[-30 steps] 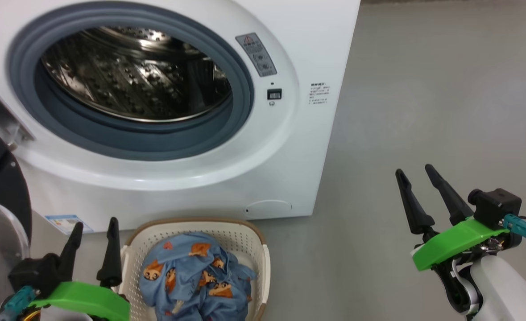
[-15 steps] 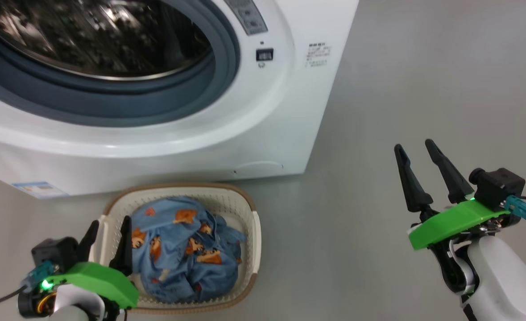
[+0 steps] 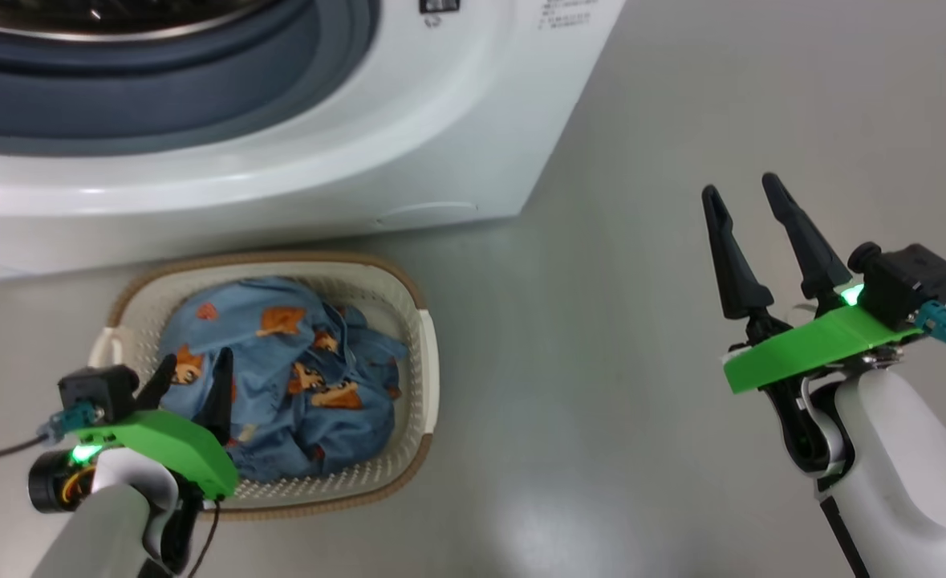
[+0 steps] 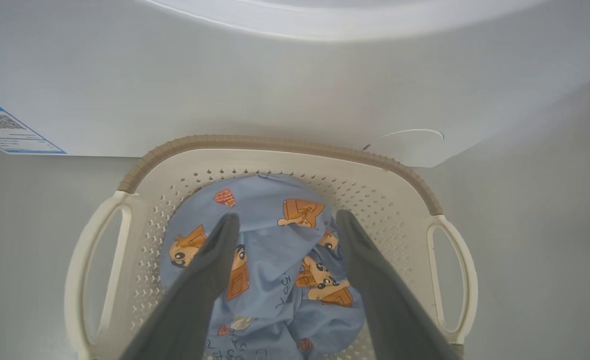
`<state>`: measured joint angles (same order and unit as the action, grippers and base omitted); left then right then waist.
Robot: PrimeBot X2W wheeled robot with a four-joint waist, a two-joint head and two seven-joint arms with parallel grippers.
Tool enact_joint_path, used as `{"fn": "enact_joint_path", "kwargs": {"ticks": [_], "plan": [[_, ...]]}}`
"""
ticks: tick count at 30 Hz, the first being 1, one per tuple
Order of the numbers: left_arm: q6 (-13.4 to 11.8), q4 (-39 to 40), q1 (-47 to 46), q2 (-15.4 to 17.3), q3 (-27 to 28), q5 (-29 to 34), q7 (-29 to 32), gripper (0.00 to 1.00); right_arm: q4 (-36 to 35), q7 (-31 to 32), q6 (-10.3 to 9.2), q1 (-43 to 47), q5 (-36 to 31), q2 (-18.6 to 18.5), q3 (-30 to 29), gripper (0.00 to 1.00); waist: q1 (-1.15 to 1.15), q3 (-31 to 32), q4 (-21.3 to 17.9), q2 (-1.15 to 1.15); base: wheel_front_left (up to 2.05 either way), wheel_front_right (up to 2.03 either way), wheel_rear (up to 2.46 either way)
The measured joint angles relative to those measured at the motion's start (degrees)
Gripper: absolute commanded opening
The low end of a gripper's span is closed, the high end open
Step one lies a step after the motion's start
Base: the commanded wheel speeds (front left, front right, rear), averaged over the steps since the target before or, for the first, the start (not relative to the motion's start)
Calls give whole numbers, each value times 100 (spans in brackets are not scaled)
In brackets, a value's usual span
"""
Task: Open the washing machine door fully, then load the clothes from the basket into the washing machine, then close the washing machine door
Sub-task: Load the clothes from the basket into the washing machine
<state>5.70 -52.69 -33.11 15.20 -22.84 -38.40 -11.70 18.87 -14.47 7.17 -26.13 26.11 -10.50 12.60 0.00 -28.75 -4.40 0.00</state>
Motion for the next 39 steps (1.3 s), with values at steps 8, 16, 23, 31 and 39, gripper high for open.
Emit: {"fn": "enact_joint_path", "kwargs": {"ticks": [8,16,23,31,39], "plan": [[142,-829,-591,1,-178,0,-23,100,-138,-1,0,-80,-114,134,-42,100,0,-509,-178,0,0,0,0],[158,-1171,-1121,51,-570,-70,161,100,-301,-7,0,-222,-175,214,-143,100,0,-1034,-386,0,0,0,0],[183,-1360,-1404,231,-880,-211,314,100,-430,-7,0,-282,-237,325,-154,100,0,-1423,-566,0,0,0,0],[183,-1778,-1869,402,-1051,-308,571,100,-516,-7,0,-286,-291,490,-122,100,0,-1842,-771,0,0,0,0],[78,-2008,-2223,582,-1028,-416,722,100,-614,-7,0,-293,-299,528,-116,100,0,-2150,-943,0,0,0,0]]}}
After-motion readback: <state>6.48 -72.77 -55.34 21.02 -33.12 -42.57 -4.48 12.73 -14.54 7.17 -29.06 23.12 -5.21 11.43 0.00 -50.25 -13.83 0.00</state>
